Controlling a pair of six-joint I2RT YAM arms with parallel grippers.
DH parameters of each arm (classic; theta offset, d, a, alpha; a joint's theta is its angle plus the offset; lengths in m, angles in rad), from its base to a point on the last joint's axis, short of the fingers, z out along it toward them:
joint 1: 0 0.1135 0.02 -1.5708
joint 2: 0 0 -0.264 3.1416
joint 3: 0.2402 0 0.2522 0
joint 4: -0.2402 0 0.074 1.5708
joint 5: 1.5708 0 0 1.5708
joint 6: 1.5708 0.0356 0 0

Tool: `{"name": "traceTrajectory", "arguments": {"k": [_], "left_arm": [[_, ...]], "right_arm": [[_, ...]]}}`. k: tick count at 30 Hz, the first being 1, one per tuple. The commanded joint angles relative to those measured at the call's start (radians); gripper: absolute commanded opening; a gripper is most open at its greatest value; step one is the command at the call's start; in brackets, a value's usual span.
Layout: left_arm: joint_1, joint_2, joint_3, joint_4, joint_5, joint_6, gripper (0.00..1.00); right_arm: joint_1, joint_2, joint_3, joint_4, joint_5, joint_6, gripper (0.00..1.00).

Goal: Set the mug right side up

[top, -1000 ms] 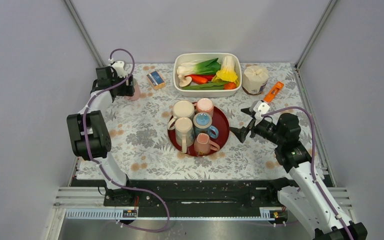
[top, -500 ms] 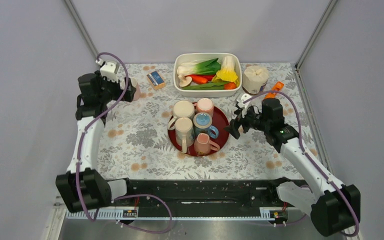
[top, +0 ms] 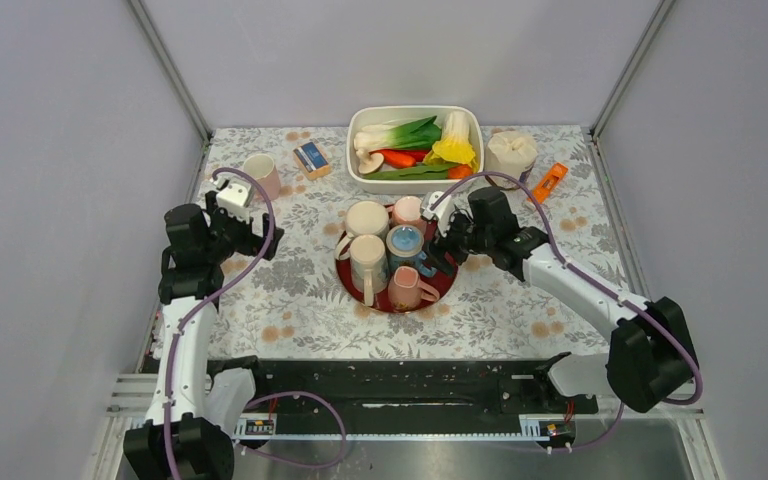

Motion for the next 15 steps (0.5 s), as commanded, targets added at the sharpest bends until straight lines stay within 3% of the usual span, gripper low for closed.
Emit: {"name": "traceTrajectory", "arguments": {"k": [1, 15], "left_arm": [[0.01, -0.018, -0.009, 0.03, 0.046, 0.032, 0.99], [0.034, 0.003, -0.018, 0.038, 0.083, 0.019, 0.99]], "right_arm": [[0.025, 0.043, -0.011, 0.103, 0.057, 0.017, 0.78], [0.06, 0.158, 0.013, 0.152, 0.121, 0.078, 0.68]]}}
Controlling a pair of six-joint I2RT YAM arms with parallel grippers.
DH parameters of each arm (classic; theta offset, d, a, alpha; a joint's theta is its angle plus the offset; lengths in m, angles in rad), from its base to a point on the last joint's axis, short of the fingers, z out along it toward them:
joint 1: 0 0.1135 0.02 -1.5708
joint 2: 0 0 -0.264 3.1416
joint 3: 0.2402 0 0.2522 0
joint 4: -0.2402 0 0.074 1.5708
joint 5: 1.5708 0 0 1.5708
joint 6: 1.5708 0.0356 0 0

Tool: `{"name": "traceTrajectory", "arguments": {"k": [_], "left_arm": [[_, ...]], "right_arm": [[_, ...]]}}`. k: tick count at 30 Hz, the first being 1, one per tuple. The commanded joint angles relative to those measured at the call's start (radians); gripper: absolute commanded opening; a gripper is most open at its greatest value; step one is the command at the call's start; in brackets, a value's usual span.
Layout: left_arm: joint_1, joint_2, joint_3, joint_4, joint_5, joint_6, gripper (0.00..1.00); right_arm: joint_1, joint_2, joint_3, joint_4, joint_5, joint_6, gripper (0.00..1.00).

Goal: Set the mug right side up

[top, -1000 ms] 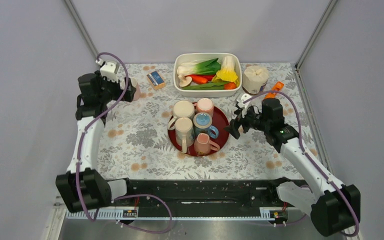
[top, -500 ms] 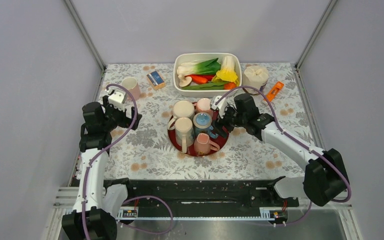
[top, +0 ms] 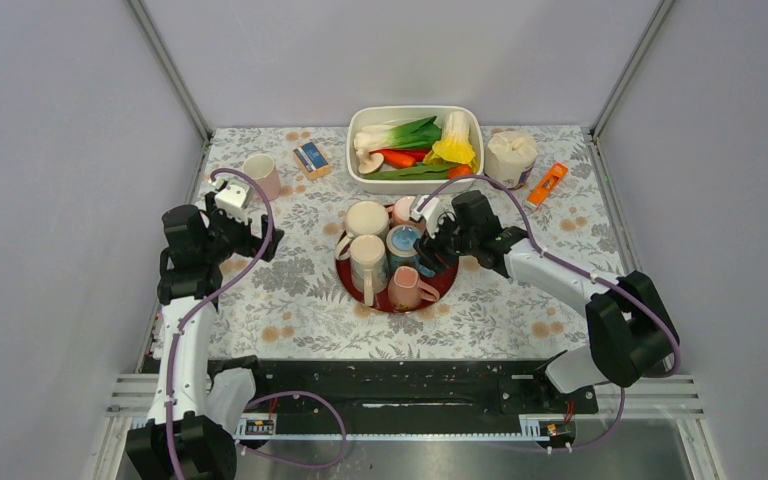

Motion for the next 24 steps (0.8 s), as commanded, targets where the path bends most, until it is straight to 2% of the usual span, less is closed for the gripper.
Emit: {"name": "traceTrajectory", "arguments": {"k": [1, 18, 21, 24], "left_arm": [[0.012, 0.005, -0.005, 0.048, 0.035, 0.008, 0.99], [0.032, 0.016, -0.01, 0.058, 0.054, 0.001, 0.99], [0.033, 0.017, -0.012, 0.061, 0.059, -0.001, 0.99], [0.034, 0.017, -0.012, 0.062, 0.061, -0.002, 0.99]], "right_arm": [[0.024, 0.023, 0.023, 0.051, 0.043, 0.03, 0.67], [0.055, 0.06, 0.04, 0.049, 0.079, 0.067, 0.5], [0.057, 0.062, 0.04, 0.048, 0.081, 0.069, 0.4], [0.058, 0.06, 0.04, 0.051, 0.085, 0.072, 0.19]]}}
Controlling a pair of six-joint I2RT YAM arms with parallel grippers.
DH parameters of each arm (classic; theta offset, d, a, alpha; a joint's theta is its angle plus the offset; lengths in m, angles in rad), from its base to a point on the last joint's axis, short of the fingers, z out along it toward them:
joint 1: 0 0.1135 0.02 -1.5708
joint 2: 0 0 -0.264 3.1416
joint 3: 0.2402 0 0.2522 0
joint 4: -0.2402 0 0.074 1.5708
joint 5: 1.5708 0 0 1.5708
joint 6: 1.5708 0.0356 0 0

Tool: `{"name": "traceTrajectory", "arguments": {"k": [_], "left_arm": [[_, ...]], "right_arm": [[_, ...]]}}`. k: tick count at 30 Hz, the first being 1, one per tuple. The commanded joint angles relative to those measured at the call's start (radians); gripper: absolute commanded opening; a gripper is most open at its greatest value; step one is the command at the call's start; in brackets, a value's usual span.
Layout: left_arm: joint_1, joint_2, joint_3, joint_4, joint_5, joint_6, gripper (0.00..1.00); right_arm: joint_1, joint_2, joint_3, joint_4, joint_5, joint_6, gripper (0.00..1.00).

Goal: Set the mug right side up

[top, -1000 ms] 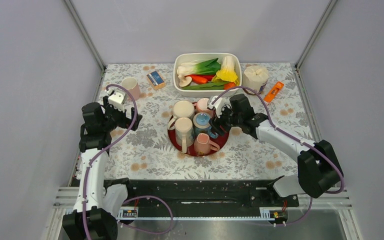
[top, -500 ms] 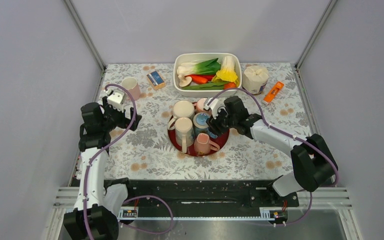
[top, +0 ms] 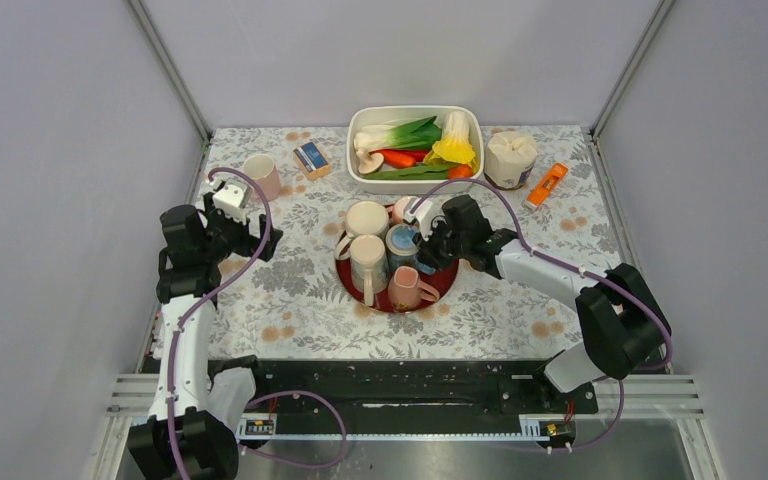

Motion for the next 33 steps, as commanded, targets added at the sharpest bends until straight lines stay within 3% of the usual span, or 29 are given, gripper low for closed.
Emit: {"name": "traceTrajectory", "arguments": {"k": [1, 3, 4, 21, 28, 33], "left_arm": [[0.009, 0.004, -0.01, 0.059, 0.037, -0.002, 0.99], [0.01, 0.005, -0.01, 0.06, 0.04, -0.003, 0.99], [0.01, 0.004, -0.01, 0.06, 0.041, -0.003, 0.99], [0.009, 0.003, -0.013, 0.133, 0.114, -0.075, 0.99], [0.009, 0.016, 0.082, 0.185, 0.257, -0.13, 0.99], [0.006, 0.053, 0.208, 0.282, 0.395, -0.298, 0.99]], "right_arm": [[0.013, 0.001, 0.037, 0.03, 0.029, 0.006, 0.12], [0.013, -0.007, 0.035, 0.036, 0.038, 0.009, 0.01], [0.013, -0.013, 0.034, 0.04, 0.045, 0.01, 0.0], [0.014, -0.299, 0.035, 0.087, 0.016, 0.033, 0.0], [0.012, -0.39, 0.077, 0.107, -0.006, 0.108, 0.0], [-0.01, -0.439, 0.153, 0.11, -0.036, 0.216, 0.0]]}}
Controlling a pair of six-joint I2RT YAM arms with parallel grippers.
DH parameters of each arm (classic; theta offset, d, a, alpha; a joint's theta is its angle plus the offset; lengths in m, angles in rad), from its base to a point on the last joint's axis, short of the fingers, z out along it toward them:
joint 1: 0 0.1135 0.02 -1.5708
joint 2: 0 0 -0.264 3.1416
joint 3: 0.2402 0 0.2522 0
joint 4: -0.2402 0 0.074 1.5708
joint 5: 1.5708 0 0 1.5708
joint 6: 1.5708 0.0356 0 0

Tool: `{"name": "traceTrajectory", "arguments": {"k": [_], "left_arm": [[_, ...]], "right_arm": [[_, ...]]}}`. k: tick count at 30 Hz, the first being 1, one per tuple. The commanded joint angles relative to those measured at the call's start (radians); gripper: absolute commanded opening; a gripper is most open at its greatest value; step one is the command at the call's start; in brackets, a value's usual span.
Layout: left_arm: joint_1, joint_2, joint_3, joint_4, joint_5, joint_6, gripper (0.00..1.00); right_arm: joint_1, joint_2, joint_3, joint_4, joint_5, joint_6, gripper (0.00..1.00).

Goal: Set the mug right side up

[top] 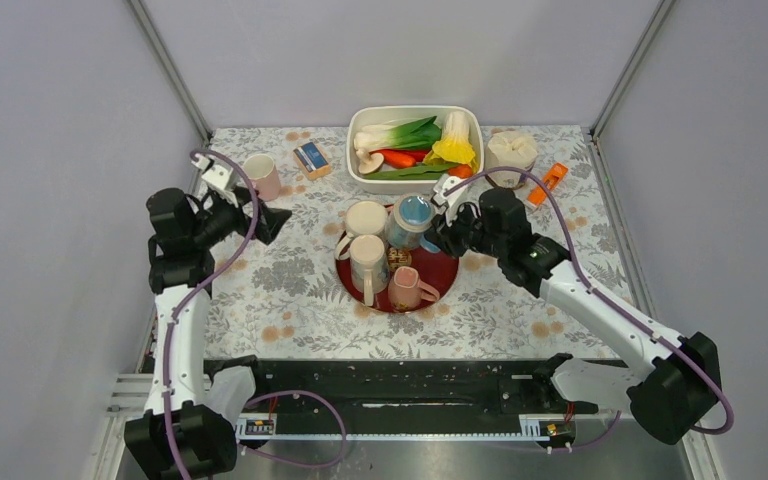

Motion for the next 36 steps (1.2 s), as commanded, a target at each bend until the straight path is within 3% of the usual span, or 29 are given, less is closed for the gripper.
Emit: {"name": "traceTrajectory", "arguments": {"k": [1, 3, 6, 8, 13, 18, 26, 36], "left_arm": [[-0.003, 0.016, 0.13, 0.242, 0.189, -0.229, 0.99], [-0.014, 0.015, 0.111, 0.376, 0.234, -0.37, 0.99], [-0.065, 0.014, 0.049, 0.724, 0.264, -0.592, 0.99], [-0.129, 0.018, 0.026, 0.837, 0.253, -0.679, 0.99], [-0.333, 0.065, 0.015, 0.912, 0.19, -0.757, 0.99], [-0.472, 0.189, 0.003, 1.03, 0.086, -0.937, 0.99], [-0.593, 0.408, 0.011, 1.295, -0.001, -1.216, 0.99], [-0.693, 0.579, 0.094, 1.468, -0.03, -1.365, 0.99]], "right_arm": [[-0.026, -0.094, 0.161, 0.161, -0.077, 0.139, 0.0], [-0.065, -0.095, 0.195, 0.161, -0.107, 0.213, 0.0], [-0.143, -0.081, 0.246, 0.218, -0.179, 0.372, 0.0], [-0.194, -0.071, 0.277, 0.25, -0.211, 0.485, 0.0], [-0.302, -0.035, 0.314, 0.372, -0.277, 0.773, 0.0], [-0.365, -0.023, 0.276, 0.525, -0.324, 0.986, 0.0], [-0.387, -0.043, 0.188, 0.707, -0.352, 1.159, 0.0], [-0.388, -0.053, 0.017, 0.995, -0.29, 1.318, 0.0]]}}
